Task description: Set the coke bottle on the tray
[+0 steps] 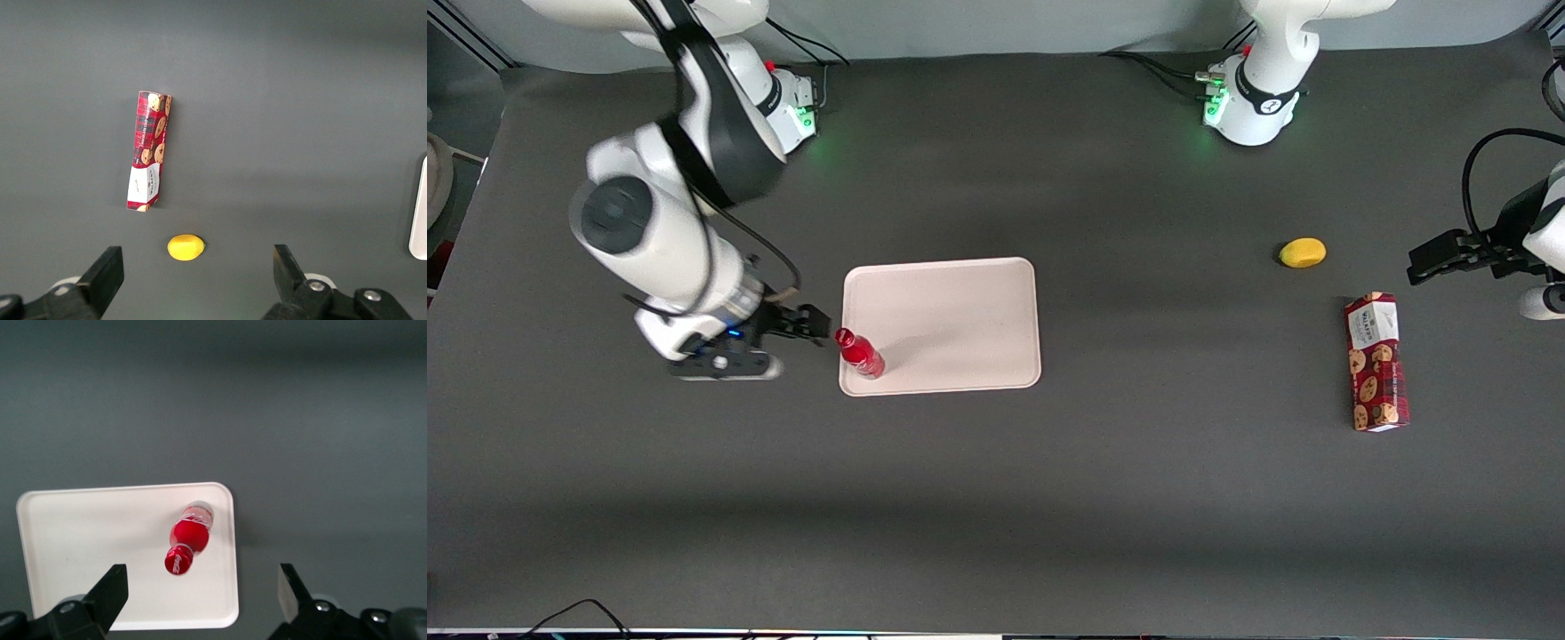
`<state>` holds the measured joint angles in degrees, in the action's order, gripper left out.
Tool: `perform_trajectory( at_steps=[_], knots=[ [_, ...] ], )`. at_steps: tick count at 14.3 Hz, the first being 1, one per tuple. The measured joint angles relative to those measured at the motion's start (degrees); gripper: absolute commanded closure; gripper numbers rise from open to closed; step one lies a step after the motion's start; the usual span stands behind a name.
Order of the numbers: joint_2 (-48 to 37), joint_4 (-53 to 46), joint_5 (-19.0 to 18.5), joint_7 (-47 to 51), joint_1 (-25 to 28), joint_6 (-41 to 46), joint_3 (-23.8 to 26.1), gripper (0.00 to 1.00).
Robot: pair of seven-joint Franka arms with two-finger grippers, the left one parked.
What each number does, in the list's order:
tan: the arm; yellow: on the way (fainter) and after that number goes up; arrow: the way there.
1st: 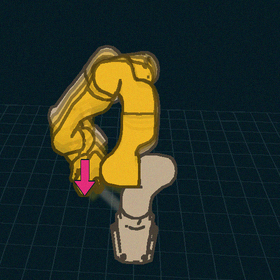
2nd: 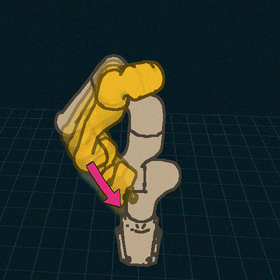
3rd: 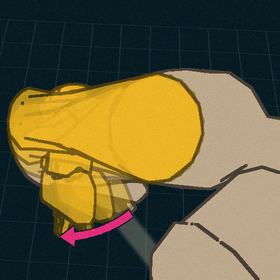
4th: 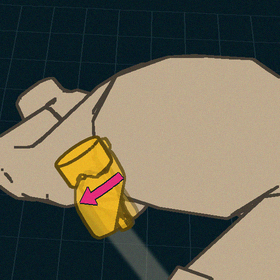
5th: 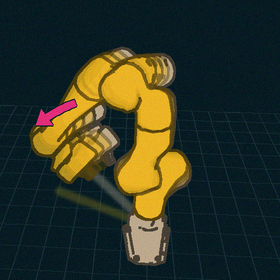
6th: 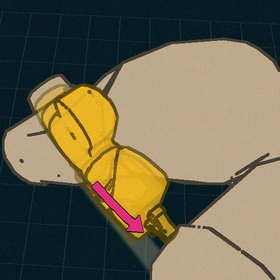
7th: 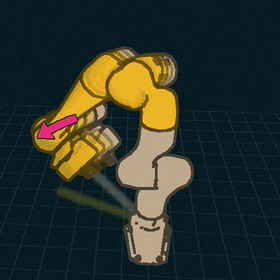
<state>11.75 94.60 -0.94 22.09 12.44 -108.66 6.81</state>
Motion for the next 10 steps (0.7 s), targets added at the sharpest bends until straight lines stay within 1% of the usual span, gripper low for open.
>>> perform_trajectory(
  at_steps=[2, 5, 7, 10],
  knots=[
    [-3.50, -2.73, 0.00, -3.31, -0.16, 4.87, -1.95, 0.00],
    [-8.91, -2.65, 0.00, -7.99, -1.30, 9.66, -6.25, 0.00],
    [-11.54, -0.56, 0.01, -9.15, -2.67, 10.32, -8.91, 0.00],
    [-12.60, 2.24, 0.01, -11.04, -5.02, 9.73, -11.32, 0.00]
  ],
)
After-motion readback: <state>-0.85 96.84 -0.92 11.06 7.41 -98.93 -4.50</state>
